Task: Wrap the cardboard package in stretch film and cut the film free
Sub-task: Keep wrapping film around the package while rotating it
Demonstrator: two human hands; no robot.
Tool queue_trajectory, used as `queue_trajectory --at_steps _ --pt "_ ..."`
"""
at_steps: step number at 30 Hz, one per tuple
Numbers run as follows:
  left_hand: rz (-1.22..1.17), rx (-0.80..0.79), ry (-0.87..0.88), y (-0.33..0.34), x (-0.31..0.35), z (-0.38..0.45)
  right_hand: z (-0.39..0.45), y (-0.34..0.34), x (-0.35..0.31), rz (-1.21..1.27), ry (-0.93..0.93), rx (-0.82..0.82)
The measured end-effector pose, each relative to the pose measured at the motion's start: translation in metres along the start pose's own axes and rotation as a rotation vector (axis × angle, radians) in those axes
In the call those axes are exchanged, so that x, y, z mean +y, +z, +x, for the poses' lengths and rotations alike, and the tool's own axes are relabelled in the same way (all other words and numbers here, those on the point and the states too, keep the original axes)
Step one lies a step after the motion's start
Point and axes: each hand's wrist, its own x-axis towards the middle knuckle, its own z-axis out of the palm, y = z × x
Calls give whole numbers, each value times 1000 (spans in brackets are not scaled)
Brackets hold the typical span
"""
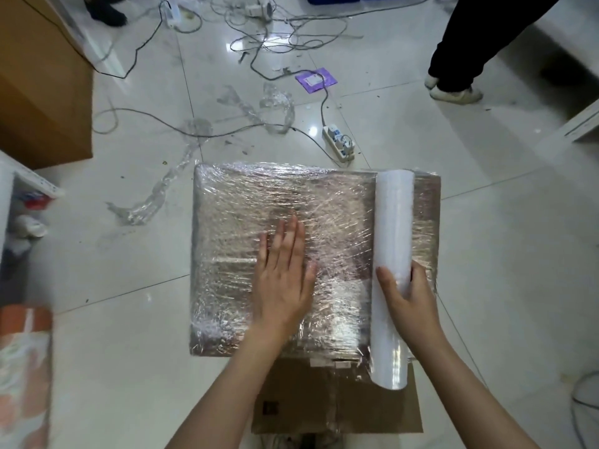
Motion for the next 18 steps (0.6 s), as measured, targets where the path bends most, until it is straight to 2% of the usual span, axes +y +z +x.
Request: queue_trajectory --at_steps 4,7,15,18 --pt "87 -41 56 32 28 -36 4 -1 -5 12 16 17" --pt "119 -56 -6 48 31 -37 6 -4 -4 -26 -17 29" --pt "113 -60 -5 48 26 -33 -4 -3 -13 84 -49 39" --pt "102 -56 2 46 27 -35 -3 -8 -11 1 -91 108"
